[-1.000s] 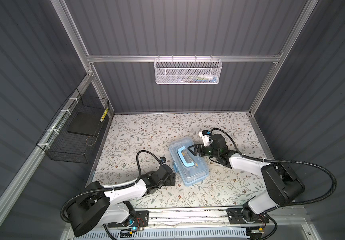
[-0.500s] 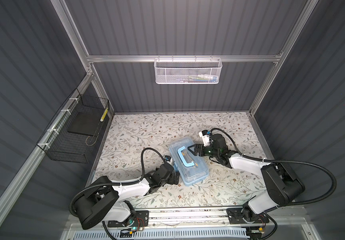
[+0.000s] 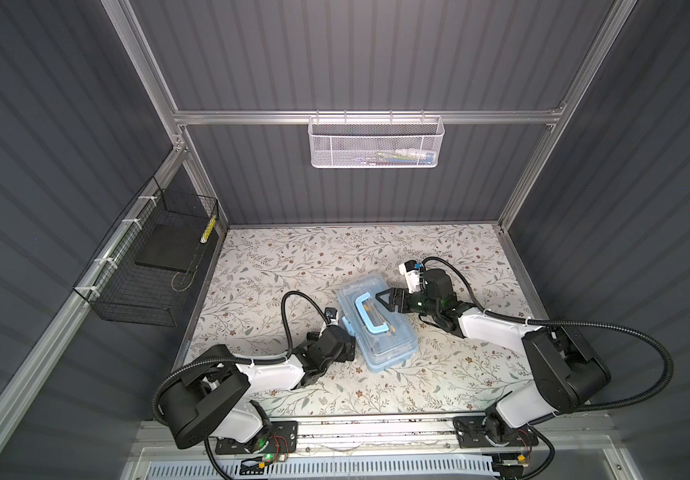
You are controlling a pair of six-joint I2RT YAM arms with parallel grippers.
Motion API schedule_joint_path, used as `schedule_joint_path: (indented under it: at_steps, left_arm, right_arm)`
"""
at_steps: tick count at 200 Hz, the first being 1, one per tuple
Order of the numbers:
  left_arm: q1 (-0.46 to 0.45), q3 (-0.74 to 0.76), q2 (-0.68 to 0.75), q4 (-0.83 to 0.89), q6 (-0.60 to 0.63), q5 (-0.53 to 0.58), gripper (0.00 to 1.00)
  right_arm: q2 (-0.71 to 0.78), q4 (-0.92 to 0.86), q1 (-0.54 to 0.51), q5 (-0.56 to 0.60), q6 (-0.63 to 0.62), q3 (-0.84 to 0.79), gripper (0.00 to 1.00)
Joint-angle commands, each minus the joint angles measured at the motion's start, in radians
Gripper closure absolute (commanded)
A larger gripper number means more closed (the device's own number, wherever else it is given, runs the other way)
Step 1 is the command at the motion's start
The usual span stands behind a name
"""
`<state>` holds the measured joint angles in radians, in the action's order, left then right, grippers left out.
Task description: Pack the tool kit
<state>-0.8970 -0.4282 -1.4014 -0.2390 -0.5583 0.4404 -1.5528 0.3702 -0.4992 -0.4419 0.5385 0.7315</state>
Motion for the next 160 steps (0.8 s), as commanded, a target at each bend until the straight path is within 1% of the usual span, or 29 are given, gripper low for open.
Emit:
schedule_joint_path:
  at_steps: [1,19,64,106,122,146,160]
  left_arm:
    - [0.009,0.012,0.068,-0.015,-0.036,0.061,0.00]
    - [0.010,0.027,0.122,-0.025,-0.039,0.064,0.00]
    - [0.014,0.054,0.189,-0.141,-0.017,-0.022,0.02]
    - [0.016,0.037,0.118,-0.236,-0.052,-0.159,0.15]
    - [0.017,0.031,0.103,-0.260,-0.078,-0.197,0.23]
    - [0.017,0.016,0.131,-0.258,-0.115,-0.233,0.28]
    - [0.017,0.021,0.157,-0.263,-0.129,-0.236,0.29]
  right_arm:
    - [-0.021,-0.121,-0.016,-0.035,0.013,-0.043,0.19]
    - [-0.029,-0.108,-0.018,-0.043,0.021,-0.043,0.19]
    - [-0.032,-0.105,-0.018,-0.048,0.021,-0.040,0.19]
    - [-0.032,-0.104,-0.018,-0.047,0.023,-0.043,0.19]
    - [-0.031,-0.102,-0.018,-0.049,0.026,-0.044,0.19]
    - [-0.025,-0.106,-0.019,-0.046,0.025,-0.046,0.19]
    - [-0.023,-0.108,-0.018,-0.044,0.024,-0.045,0.19]
